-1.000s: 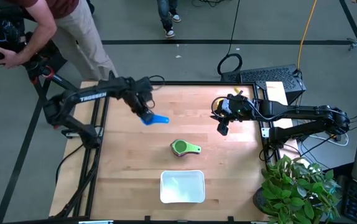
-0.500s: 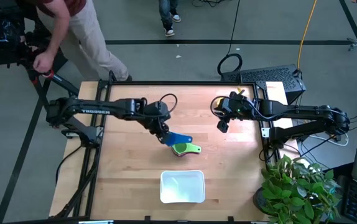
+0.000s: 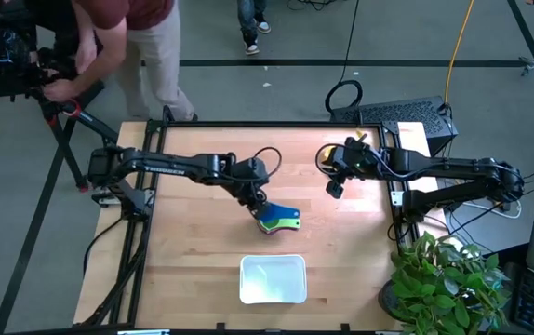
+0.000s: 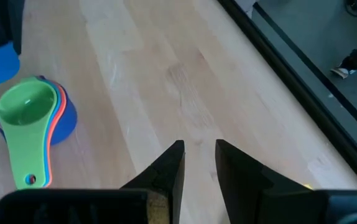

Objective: Nest measuring cups in basket
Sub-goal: Stack the blue measuring cup on top of the green measuring cup

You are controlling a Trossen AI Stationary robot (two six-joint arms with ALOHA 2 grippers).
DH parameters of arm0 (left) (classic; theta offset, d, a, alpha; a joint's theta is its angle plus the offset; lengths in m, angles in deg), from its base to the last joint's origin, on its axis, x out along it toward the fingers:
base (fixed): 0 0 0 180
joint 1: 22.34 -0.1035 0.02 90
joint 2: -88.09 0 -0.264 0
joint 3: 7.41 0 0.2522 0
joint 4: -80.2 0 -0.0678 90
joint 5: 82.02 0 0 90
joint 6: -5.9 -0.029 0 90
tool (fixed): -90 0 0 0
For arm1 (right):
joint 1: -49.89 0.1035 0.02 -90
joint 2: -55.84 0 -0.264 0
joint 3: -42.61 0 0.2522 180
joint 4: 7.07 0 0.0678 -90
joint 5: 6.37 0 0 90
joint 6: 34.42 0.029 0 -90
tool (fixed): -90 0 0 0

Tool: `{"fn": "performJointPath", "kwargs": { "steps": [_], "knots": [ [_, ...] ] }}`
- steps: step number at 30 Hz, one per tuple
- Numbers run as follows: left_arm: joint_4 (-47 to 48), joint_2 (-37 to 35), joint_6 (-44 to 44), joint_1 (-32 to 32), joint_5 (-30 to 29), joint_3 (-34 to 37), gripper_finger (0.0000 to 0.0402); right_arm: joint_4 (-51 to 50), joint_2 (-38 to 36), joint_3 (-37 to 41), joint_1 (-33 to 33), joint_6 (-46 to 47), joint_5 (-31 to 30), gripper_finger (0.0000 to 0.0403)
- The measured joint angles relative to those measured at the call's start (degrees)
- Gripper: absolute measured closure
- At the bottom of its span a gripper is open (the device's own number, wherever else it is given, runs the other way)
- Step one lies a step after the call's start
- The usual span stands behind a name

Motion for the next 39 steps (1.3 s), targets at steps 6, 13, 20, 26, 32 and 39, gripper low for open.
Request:
{"fn": "performJointPath", "kwargs": {
  "steps": [6,13,20,26,32,39],
  "knots": [
    [-1.11,2.73,-0.90,0.25,0.27,0.05,0.0394,0.21,-0.16,0.00,0.00,0.02,-0.07,0.0318],
    [-0.74,5.33,-1.92,0.77,-0.56,0.02,0.0394,0.05,-0.14,0.02,0.00,0.02,-0.07,0.0318],
    [-1.62,7.04,-2.42,1.20,-2.69,-0.08,0.0391,0.08,-0.14,0.02,0.00,0.02,-0.10,0.0318],
    [0.02,7.91,-3.28,1.18,-4.03,0.01,0.0376,0.08,-0.14,0.02,-0.02,0.02,-0.13,0.0318],
    [-0.07,7.88,-4.96,1.18,-3.96,0.00,0.0372,0.08,-0.14,0.02,0.00,0.02,-0.11,0.0318],
    [0.10,7.86,-5.92,1.18,-3.46,0.00,0.0339,0.08,-0.14,0.02,-0.02,0.02,-0.11,0.0318]
  ]
}}
